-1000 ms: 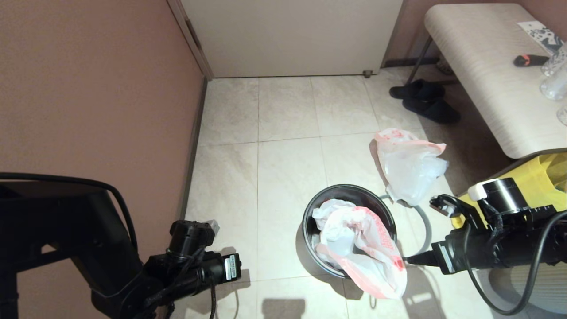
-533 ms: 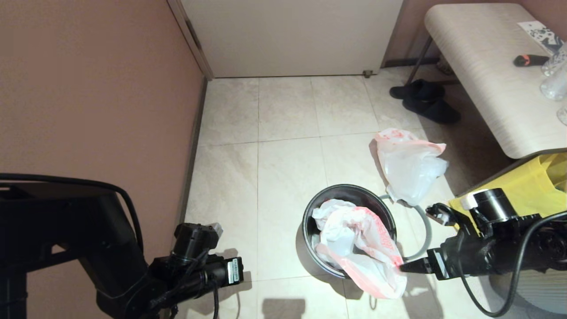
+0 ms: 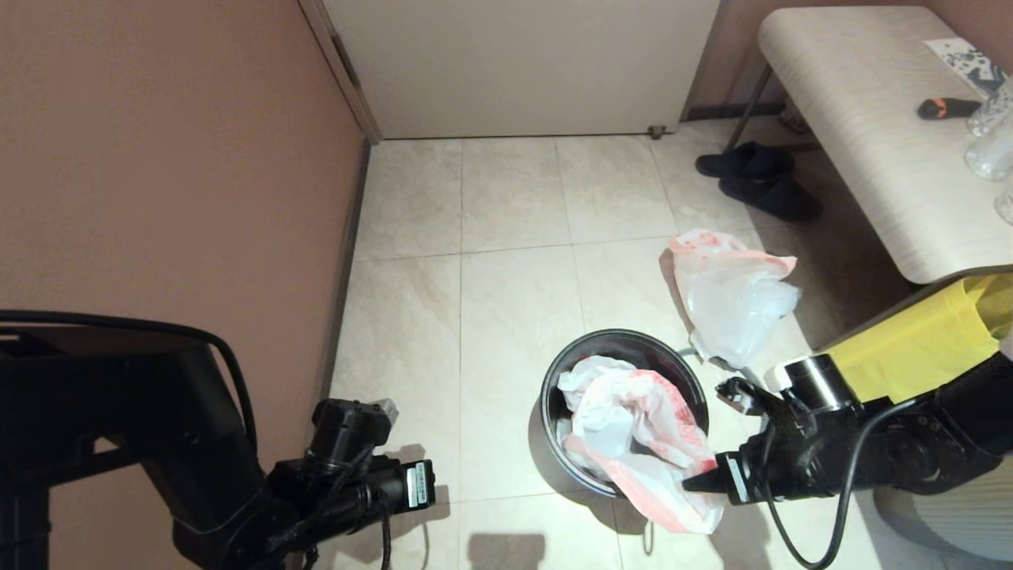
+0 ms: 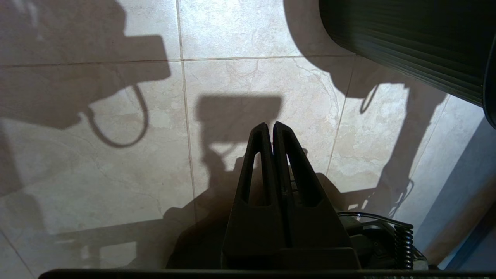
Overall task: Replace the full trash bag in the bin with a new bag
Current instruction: Put the new garbage bag on the trash can
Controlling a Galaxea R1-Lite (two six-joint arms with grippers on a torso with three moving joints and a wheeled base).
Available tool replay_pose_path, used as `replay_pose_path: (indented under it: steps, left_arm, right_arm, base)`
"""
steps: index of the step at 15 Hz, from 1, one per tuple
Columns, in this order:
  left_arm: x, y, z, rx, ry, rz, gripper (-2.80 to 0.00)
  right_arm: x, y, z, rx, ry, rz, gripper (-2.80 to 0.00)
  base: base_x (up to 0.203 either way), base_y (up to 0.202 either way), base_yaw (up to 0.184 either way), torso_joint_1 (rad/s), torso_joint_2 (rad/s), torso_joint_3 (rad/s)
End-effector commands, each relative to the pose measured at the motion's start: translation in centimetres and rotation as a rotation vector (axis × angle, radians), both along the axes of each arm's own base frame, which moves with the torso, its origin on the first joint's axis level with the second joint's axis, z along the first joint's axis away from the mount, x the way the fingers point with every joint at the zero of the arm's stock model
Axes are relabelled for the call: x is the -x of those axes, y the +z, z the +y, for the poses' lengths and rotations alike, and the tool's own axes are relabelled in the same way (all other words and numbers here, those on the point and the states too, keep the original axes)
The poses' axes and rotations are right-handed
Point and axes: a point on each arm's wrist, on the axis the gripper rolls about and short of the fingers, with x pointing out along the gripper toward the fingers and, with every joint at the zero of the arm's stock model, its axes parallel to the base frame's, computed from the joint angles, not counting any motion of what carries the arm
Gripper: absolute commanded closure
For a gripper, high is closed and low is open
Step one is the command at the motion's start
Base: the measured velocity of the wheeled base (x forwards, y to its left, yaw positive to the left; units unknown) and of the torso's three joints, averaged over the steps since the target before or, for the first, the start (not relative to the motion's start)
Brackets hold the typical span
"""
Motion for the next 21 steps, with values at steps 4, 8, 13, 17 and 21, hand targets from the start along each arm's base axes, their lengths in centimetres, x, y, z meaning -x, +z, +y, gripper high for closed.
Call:
replay_pose_path:
  steps: [4,8,13,17,21]
  left_arm:
    - [-0.1,0.1,0.0,0.005,0.003,-0.006,0.00]
    - [-0.1,0.0,0.0,0.004,0.001,-0.005,0.00]
    - [-0.1,0.0,0.0,0.004,0.001,-0.005,0.00]
    - [-0.1,0.0,-0.1,0.004,-0.001,-0.004,0.00]
    - [-0.1,0.0,-0.1,0.003,-0.002,-0.004,0.00]
  right_arm:
    - [-1.5,-2.3,-1.1,0.052,-0.065,-0.001,0.00]
    - [-2.1,-4.0,-1.9,0.173,-0.074,-0.004,0.00]
    - [-2.7,-5.8,-1.7,0.231,-0.069,0.004,0.00]
    - [-3.2,-6.0,-0.7,0.181,-0.114,-0.036,0.00]
    - [-3.9,-6.6,-0.3,0.209,-0.161,-0.092,0.00]
  base:
    - [0.000,0.000,0.000,0.000,0.00,0.000]
    - [0.000,0.000,0.000,0.000,0.00,0.000]
    - [0.000,0.000,0.000,0.000,0.00,0.000]
    - [0.000,0.000,0.000,0.000,0.00,0.000]
    - [0.000,0.000,0.000,0.000,0.00,0.000]
